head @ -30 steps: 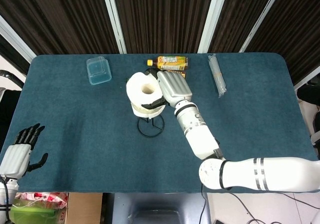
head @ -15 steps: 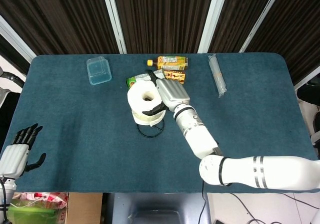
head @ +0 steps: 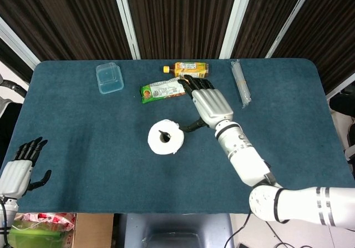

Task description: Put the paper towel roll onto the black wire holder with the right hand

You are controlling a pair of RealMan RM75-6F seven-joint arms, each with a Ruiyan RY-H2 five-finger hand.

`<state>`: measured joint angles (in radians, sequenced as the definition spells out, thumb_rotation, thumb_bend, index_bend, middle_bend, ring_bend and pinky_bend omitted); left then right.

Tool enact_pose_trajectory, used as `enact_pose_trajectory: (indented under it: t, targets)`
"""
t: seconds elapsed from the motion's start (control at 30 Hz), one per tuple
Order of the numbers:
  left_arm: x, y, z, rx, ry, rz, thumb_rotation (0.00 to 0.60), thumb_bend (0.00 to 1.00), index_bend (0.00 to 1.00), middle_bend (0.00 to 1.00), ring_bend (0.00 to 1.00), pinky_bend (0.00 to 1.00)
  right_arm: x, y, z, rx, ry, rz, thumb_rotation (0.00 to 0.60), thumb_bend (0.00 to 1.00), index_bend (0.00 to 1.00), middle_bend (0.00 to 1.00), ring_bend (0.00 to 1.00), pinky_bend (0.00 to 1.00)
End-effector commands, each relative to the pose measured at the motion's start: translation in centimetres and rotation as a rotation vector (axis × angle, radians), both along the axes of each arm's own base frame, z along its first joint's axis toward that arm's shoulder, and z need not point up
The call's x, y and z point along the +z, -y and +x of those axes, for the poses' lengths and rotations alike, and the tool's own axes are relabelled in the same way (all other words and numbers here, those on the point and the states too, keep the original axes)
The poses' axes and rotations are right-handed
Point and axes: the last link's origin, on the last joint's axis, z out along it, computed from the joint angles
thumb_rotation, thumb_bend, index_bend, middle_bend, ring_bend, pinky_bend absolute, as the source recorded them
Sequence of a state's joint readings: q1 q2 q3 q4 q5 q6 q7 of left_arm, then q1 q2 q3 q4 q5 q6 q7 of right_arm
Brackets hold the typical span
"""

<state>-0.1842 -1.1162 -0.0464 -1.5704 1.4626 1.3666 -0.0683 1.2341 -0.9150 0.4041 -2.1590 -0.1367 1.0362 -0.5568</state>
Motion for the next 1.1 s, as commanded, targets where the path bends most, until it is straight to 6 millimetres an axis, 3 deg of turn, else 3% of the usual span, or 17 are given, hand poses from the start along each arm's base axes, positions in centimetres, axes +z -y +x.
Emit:
enact_pose_trajectory:
  t: [0.03, 0.33, 0.57, 0.73, 0.83, 1.1]
  targets:
    - [0.2, 0.3, -0.1, -0.005, 0.002, 0.006, 0.6, 0.4, 0.0, 0.0, 0.0, 0.08, 2.2, -3.4, -4.7, 0.032, -0.096, -0.096, 0.6, 0.13, 0.0, 0.0, 0.0, 0.0]
    - [0.5, 0.8, 0.0, -0.032, 0.009, 0.03, 0.6, 0.4, 0.0, 0.0, 0.0, 0.07, 2.7, -12.1, -17.0, -0.007, -0.233, -0.283, 0.6, 0.13, 0.0, 0.0, 0.0, 0.0]
    - [0.9, 1.1, 0.7, -0.109, 0.015, 0.075, 0.6, 0.4, 0.0, 0.0, 0.0, 0.07, 0.4, -17.5, -25.2, -0.065, -0.306, -0.414, 0.6, 0.13, 0.0, 0.0, 0.0, 0.0]
    - [0.9, 1.7, 1.1, -0.149, 0.028, 0.075, 0.6, 0.4, 0.0, 0.0, 0.0, 0.07, -0.6, -19.0, -28.9, -0.126, -0.298, -0.479, 0.6, 0.13, 0.0, 0.0, 0.0, 0.0]
    - [1.1, 2.1, 1.3, -0.175, 0.029, 0.086, 0.6, 0.4, 0.0, 0.0, 0.0, 0.07, -1.3, -19.1, -30.6, -0.172, -0.276, -0.433, 0.6, 0.13, 0.0, 0.0, 0.0, 0.0]
    - [1.1, 2.6, 1.6, -0.199, 0.032, 0.092, 0.6, 0.4, 0.0, 0.0, 0.0, 0.07, -0.7, -19.2, -30.7, -0.175, -0.256, -0.449, 0.6, 0.13, 0.0, 0.0, 0.0, 0.0]
